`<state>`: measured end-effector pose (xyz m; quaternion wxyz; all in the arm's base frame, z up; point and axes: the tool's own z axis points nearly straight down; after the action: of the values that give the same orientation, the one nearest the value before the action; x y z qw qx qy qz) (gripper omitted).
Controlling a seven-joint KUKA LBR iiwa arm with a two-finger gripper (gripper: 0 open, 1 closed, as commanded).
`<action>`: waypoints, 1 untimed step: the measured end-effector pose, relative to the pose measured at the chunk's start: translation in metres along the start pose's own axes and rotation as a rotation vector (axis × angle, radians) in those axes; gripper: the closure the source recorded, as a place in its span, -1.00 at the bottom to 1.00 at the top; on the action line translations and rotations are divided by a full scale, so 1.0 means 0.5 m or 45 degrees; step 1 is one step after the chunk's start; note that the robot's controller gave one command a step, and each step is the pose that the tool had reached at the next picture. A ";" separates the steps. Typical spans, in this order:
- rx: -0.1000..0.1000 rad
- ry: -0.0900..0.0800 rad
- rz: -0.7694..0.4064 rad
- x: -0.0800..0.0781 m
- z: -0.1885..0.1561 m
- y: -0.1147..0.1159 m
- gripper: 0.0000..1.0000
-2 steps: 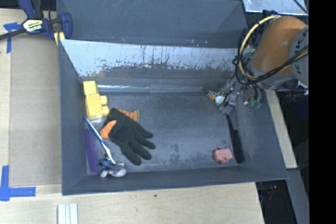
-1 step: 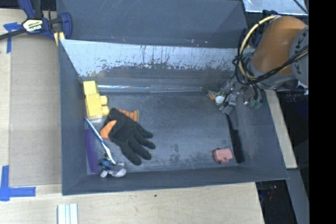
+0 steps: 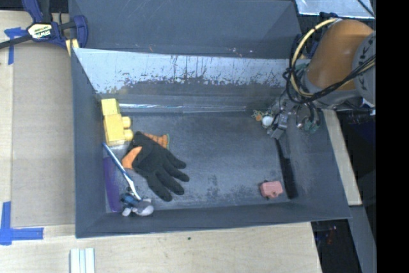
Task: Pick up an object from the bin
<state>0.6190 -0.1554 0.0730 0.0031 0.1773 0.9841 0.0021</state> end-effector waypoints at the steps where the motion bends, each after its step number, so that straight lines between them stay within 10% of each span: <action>1: 0.001 -0.001 -0.001 0.001 -0.010 -0.001 1.00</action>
Offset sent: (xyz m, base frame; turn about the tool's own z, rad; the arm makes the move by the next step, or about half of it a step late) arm -0.0005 -0.0002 0.0068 -0.0007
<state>0.6186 -0.1558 0.0779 0.0034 0.1770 0.9842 0.0016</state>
